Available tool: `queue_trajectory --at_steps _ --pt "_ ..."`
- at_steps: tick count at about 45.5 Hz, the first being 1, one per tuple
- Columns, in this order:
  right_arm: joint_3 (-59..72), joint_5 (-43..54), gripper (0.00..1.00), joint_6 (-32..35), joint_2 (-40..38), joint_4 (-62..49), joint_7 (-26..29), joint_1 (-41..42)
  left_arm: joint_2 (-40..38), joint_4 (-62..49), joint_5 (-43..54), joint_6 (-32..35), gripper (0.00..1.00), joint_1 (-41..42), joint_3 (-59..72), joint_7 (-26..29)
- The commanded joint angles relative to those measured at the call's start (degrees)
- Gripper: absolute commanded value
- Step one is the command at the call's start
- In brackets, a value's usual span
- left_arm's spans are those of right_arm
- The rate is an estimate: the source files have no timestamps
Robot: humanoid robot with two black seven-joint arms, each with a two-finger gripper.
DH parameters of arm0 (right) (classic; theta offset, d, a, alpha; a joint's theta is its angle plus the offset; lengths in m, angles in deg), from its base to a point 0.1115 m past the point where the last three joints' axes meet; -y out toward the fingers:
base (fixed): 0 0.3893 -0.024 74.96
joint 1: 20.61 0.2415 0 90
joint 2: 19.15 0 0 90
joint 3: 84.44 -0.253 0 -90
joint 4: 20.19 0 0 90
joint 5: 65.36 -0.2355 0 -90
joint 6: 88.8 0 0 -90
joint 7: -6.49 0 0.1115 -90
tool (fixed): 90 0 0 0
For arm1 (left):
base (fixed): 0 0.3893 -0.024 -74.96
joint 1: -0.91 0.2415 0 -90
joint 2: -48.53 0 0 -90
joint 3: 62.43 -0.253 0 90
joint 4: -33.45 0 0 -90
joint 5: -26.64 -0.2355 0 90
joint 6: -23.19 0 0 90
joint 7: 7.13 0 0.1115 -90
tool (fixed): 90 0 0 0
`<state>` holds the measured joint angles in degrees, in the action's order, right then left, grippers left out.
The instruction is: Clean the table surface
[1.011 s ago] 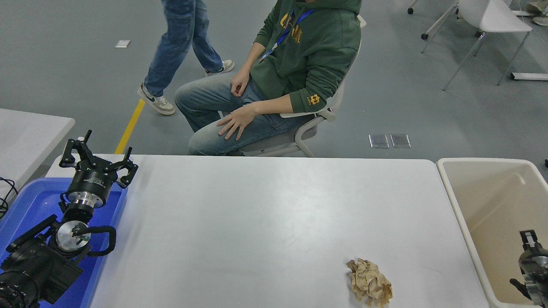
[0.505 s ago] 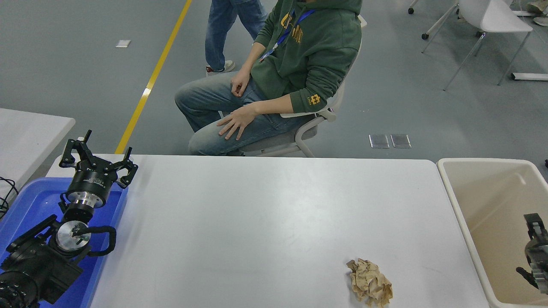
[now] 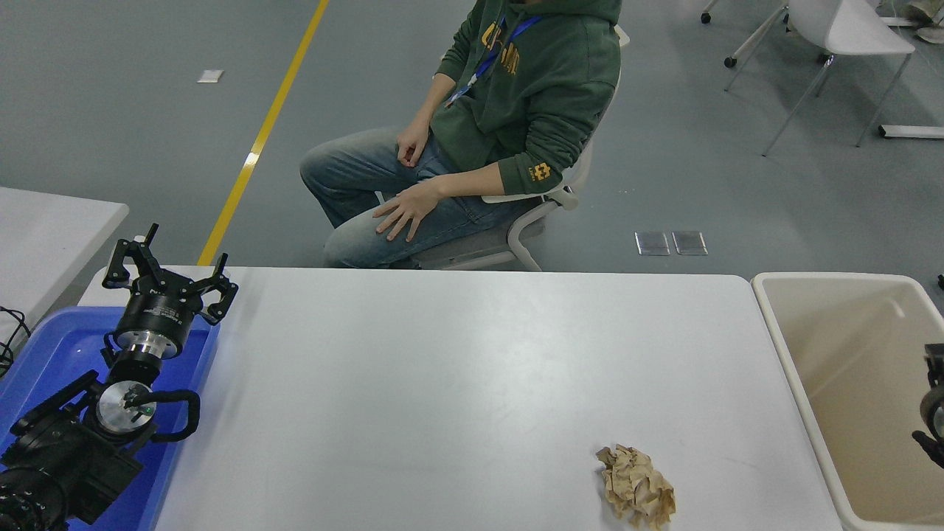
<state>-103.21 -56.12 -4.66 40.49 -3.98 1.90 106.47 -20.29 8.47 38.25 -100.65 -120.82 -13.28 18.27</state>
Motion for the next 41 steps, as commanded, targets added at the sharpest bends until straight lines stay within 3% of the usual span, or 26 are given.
queue_trajectory --at_steps 1,11,24,31,41 --pt "-18.5 0.5 1.00 0.8 -5.3 16.2 -0.5 -2.7 0.0 -0.1 0.0 0.0 1.00 0.0 0.0 0.0" --pt "-35.9 0.9 1.00 8.0 -3.9 27.0 -0.5 -7.6 0.0 0.0 0.0 0.0 1.00 0.0 0.0 0.0" --pt "-40.0 0.9 1.00 18.7 2.5 30.9 -1.1 -7.9 0.0 0.0 0.0 0.0 1.00 0.0 0.1 0.0" --pt "-39.2 0.9 1.00 24.4 4.5 30.0 -8.7 -8.2 0.0 0.0 0.0 0.0 1.00 0.0 0.0 0.0" --pt "-38.3 1.4 1.00 25.3 9.0 23.3 -17.1 -7.5 0.0 0.0 0.0 -0.1 1.00 0.0 0.0 0.0"
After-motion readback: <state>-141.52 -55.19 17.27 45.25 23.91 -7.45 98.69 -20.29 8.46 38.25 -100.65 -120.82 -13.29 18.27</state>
